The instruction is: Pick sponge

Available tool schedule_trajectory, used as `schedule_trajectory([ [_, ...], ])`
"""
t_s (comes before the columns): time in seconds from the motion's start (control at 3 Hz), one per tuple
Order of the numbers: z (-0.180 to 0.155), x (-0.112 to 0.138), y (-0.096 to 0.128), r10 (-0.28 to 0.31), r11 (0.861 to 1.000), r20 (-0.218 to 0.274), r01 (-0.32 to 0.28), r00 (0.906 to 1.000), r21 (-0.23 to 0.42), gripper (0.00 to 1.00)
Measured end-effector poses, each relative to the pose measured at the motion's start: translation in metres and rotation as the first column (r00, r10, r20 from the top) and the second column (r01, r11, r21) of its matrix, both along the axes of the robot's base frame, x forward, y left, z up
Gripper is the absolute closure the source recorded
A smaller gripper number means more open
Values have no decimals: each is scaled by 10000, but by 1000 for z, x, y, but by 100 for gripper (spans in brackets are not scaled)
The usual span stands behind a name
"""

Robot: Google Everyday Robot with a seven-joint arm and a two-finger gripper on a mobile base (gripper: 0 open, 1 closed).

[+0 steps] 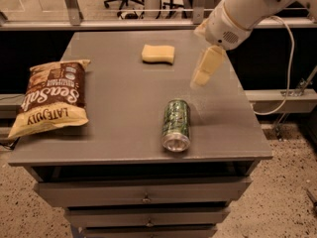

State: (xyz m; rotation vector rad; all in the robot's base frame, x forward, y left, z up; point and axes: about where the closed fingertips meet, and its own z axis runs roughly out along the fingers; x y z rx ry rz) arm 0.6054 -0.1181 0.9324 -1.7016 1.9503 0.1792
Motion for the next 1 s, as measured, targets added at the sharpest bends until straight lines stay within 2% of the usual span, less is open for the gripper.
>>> schedule_trajectory([
  [0.33, -11, 42, 27, -64, 9957, -126, 75, 9999, 922, 0],
  [0.67, -23, 80, 45, -498, 9842, -384, 556, 9980, 1682, 0],
  [1.0, -38, 129, 55, -1545, 9585, -495, 1618, 9868, 2347, 0],
])
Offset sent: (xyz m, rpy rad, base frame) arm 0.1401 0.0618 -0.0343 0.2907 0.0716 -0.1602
